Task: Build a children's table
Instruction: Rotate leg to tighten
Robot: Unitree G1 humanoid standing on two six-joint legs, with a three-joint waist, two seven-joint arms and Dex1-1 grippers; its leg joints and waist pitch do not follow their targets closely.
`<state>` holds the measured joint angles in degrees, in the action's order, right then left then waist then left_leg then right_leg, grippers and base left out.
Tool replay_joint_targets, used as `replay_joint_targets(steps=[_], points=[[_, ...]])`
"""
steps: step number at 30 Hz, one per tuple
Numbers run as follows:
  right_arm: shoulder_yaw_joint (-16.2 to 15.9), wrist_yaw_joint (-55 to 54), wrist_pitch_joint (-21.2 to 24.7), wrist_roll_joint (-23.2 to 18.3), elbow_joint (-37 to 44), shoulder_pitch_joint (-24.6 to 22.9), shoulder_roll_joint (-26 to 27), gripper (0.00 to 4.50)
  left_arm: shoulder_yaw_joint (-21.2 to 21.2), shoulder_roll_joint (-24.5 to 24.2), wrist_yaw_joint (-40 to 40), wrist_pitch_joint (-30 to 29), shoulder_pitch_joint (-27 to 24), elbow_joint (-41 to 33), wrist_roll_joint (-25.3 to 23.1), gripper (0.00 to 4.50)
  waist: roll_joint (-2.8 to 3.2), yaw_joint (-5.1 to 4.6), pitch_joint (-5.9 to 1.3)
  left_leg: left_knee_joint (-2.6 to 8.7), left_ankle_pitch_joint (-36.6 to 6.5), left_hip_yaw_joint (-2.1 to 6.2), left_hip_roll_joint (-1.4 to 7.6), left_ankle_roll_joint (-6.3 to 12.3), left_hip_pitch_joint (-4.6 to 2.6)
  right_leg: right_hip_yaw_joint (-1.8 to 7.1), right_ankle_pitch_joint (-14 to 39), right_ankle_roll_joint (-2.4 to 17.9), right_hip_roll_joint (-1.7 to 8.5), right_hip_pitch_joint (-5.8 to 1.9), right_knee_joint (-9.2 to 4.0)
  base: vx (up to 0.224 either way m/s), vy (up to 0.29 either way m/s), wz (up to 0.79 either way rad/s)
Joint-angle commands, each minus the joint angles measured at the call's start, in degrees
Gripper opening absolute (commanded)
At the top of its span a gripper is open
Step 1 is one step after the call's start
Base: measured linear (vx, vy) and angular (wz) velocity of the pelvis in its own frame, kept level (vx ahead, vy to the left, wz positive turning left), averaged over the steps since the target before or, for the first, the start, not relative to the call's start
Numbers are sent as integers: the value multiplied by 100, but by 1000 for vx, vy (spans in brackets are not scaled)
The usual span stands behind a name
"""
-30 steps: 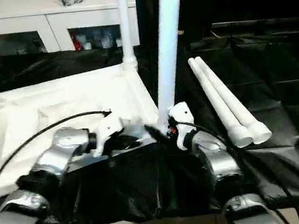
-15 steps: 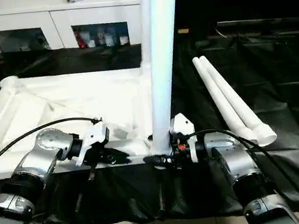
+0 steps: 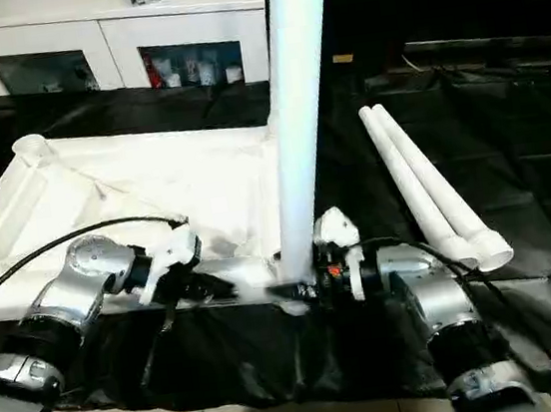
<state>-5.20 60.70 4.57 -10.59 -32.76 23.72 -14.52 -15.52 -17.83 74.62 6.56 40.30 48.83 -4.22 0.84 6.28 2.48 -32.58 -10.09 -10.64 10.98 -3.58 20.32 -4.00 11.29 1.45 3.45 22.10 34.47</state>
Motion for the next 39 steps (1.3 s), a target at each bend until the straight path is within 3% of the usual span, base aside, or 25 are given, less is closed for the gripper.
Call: replay_joint_targets(steps=[1, 2, 5, 6, 11, 12, 15, 22, 26, 27, 31, 34, 35, 37, 38, 39], points=[[-75, -542, 38, 95, -202, 6, 247, 275, -7, 239, -579, -143, 93, 76, -108, 0, 7, -30, -255, 381, -1656, 122, 277, 46, -112, 291, 2162, 1011, 568, -188, -557, 0, 0, 0], [-12, -926, -68, 190, -320, 36, 334, 275, 43, 355, -733, -262, 108, 62, -67, 0, 43, -39, -261, 395, -1688, 139, 277, -11, -109, 295, 2339, 955, 578, -202, -561, 0, 0, 0], [286, -2191, -174, 312, -662, 135, 674, 274, 67, 705, -1267, -513, 122, -40, -97, 0, 11, -116, -267, 405, -1725, 148, 267, -53, -106, 305, 2233, 967, 562, -194, -569, 0, 0, 0], [330, -2516, -191, 374, -753, 168, 745, 274, 72, 814, -1438, -586, 131, -65, -109, 0, -19, -137, -266, 406, -1666, 143, 262, -19, -89, 309, 2165, 970, 554, -200, -566, 0, 0, 0], [541, -3566, -342, 494, -1183, 372, 1097, 274, 61, 1259, -2143, -779, 180, -50, -197, 0, -7, -150, -282, 380, -1439, 125, 247, 89, -69, 314, 1834, 1021, 548, -208, -536, 0, 0, 0], [562, -3686, -438, 507, -1231, 410, 1157, 309, 43, 1310, -2190, -798, 169, -69, -210, 0, -31, -145, -283, 368, -1392, 115, 233, 140, -60, 315, 1823, 988, 545, -215, -547, 0, 0, 0], [649, -3708, -645, 430, -1282, 482, 1271, 346, 13, 1338, -2104, -808, 127, -146, -199, 0, -16, -141, -292, 367, -1284, 114, 239, 227, -44, 316, 1680, 987, 541, -219, -529, 0, 0, 0], [371, -2797, -699, 456, -1103, 439, 948, 410, -66, 986, -1724, -460, -25, -213, -255, 0, 12, -146, -289, 372, -1368, 115, 243, 297, -29, 312, 1554, 1017, 530, -238, -523, 0, 0, 0], [195, -2104, -790, 516, -1108, 416, 673, 410, -121, 757, -1293, -271, -129, -282, -212, 0, 18, -148, -305, 357, -1256, 105, 246, 324, -22, 310, 1314, 1102, 528, -258, -497, 0, 0, 0], [132, -1824, -771, 502, -1057, 396, 596, 410, -139, 689, -1152, -204, -142, -292, -194, 0, 54, -133, -302, 353, -1225, 97, 256, 355, -23, 303, 1164, 1171, 509, -253, -480, 0, 0, 0], [-154, -601, -571, 322, -704, 289, 272, 410, -178, 437, -546, 68, -167, -244, -94, 0, 40, -123, -313, 346, -1182, 93, 283, 439, -15, 291, 854, 1272, 503, -271, -432, 0, 0, 0], [-271, -187, -453, 256, -564, 253, 144, 410, -170, 345, -298, 127, -180, -258, -24, 0, 45, -121, -308, 351, -1246, 93, 289, 432, -28, 290, 966, 1290, 508, -267, -444, 0, 0, 0], [-402, 227, -336, 199, -421, 212, 11, 410, -166, 247, -45, 170, -191, -274, 41, 0, 10, -123, -303, 350, -1266, 88, 276, 442, -28, 287, 1042, 1285, 501, -278, -461, 0, 0, 0], [-490, 500, -265, 186, -336, 187, -76, 410, -174, 172, 184, 187, -205, -289, 95, 0, 24, -108, -305, 349, -1245, 90, 286, 444, -24, 294, 1161, 1259, 522, -262, -460, 0, 0, 0], [-573, 714, -171, 162, -233, 149, -135, 410, -200, 101, 331, 221, -216, -313, 112, 0, -21, -115, -303, 347, -1225, 82, 282, 450, -19, 297, 1165, 1251, 517, -268, -464, 0, 0, 0], [-648, 874, -114, 163, -151, 116, -184, 410, -220, 41, 463, 243, -223, -332, 138, 0, -10, -100, -299, 352, -1190, 91, 285, 451, -18, 293, 1223, 1238, 523, -264, -459, 0, 0, 0]])
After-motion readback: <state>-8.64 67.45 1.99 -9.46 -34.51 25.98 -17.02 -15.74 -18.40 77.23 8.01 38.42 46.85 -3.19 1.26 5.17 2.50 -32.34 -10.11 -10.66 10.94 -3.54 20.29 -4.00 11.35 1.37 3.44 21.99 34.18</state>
